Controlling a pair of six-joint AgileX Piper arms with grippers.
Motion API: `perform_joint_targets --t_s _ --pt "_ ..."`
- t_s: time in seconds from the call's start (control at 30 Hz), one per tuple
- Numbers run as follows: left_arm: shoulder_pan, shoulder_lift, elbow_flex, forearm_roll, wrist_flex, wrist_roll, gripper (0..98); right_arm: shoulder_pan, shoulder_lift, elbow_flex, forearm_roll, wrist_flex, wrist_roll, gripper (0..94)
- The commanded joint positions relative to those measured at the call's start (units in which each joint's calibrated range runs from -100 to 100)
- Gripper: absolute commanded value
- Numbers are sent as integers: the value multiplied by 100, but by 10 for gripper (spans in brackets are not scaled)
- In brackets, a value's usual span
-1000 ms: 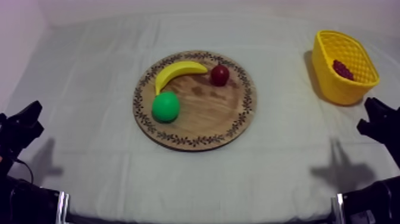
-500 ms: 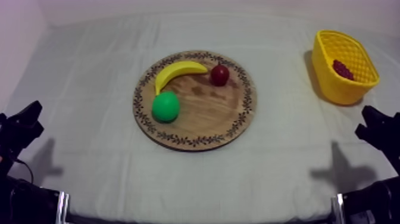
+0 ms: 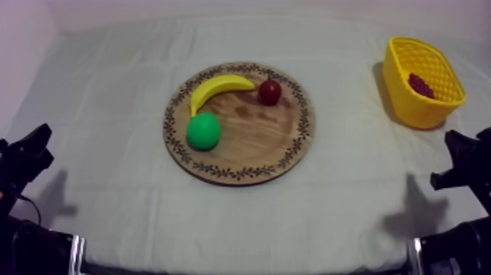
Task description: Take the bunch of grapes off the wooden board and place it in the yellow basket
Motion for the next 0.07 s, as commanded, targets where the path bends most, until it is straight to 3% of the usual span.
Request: perform_joint_targets --t_s 0.0,0.03 --pt "0 0 -3 0 -3 1 1 -3 -1 6 0 1 -6 4" --pt "0 0 -3 0 -3 1 1 -3 -1 6 0 1 -9 4"
